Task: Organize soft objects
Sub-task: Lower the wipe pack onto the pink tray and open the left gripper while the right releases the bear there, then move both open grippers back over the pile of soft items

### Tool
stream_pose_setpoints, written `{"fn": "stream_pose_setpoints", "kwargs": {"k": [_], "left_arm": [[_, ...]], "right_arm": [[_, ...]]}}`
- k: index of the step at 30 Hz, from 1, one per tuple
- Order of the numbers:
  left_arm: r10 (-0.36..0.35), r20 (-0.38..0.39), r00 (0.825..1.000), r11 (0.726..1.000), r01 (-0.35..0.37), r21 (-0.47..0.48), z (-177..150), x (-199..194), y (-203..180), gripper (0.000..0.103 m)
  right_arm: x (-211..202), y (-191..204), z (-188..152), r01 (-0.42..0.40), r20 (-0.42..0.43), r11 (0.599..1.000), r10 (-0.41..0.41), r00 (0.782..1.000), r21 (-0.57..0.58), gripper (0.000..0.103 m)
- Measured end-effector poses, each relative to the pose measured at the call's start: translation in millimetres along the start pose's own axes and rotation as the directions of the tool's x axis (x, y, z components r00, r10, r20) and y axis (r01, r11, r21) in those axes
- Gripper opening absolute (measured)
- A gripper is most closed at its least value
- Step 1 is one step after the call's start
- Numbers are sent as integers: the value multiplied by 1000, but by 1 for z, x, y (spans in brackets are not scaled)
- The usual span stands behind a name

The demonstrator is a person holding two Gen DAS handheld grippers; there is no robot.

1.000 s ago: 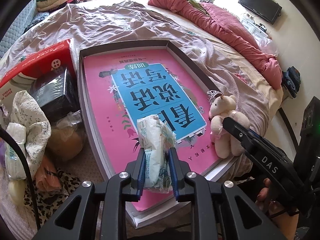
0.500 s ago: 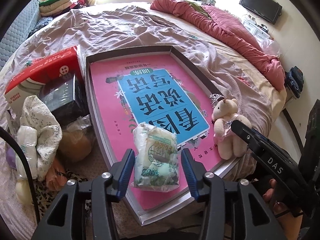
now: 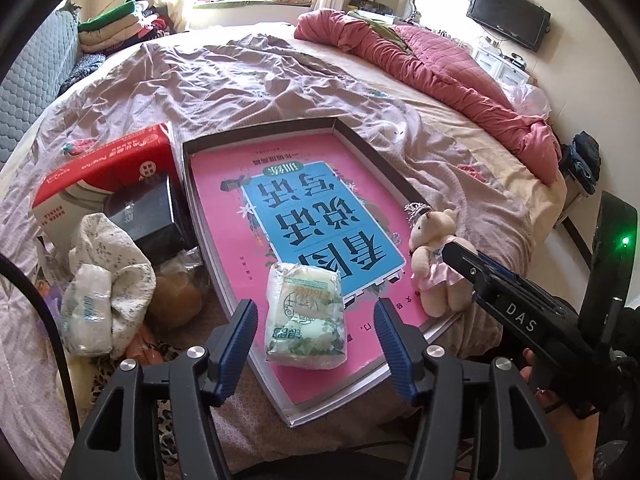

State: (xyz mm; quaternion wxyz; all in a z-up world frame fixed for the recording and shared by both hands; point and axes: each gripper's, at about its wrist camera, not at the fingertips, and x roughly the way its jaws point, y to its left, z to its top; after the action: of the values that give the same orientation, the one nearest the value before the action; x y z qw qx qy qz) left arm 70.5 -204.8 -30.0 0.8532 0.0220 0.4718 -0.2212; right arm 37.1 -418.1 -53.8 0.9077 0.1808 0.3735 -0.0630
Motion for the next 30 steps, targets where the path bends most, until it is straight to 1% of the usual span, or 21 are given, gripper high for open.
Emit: {"fn": "stream_pose_setpoints", "kwargs": {"k": [3,7,12,18,22,30], "left_arm": [[-1,10,1000,1000,1,-2,0,-6,1,63],[16,25,1000,1000,-16,3,-1,-15,2,65],[42,39,998,999,-43,3,-2,-27,7,67],[78,67,995,997,-77,-14,-3,-44,18,67],[101,81,992,995,-99,-31,-2,-54,30,68],[127,95,987,990,-121,-72,-4,-74,54,68]], "right_arm": [[-6,3,1,-8,7,1000,8,1000,2,51],[-16,10,3,-11,20,1000,11,1000,-8,57],[-27,27,5,-36,30,999,37,999,-39,60],[-39,51,7,-50,46,994,55,997,-97,62],[-46,65,7,-53,61,989,61,996,-135,70],[-59,87,9,-73,72,980,88,994,-185,74]]}}
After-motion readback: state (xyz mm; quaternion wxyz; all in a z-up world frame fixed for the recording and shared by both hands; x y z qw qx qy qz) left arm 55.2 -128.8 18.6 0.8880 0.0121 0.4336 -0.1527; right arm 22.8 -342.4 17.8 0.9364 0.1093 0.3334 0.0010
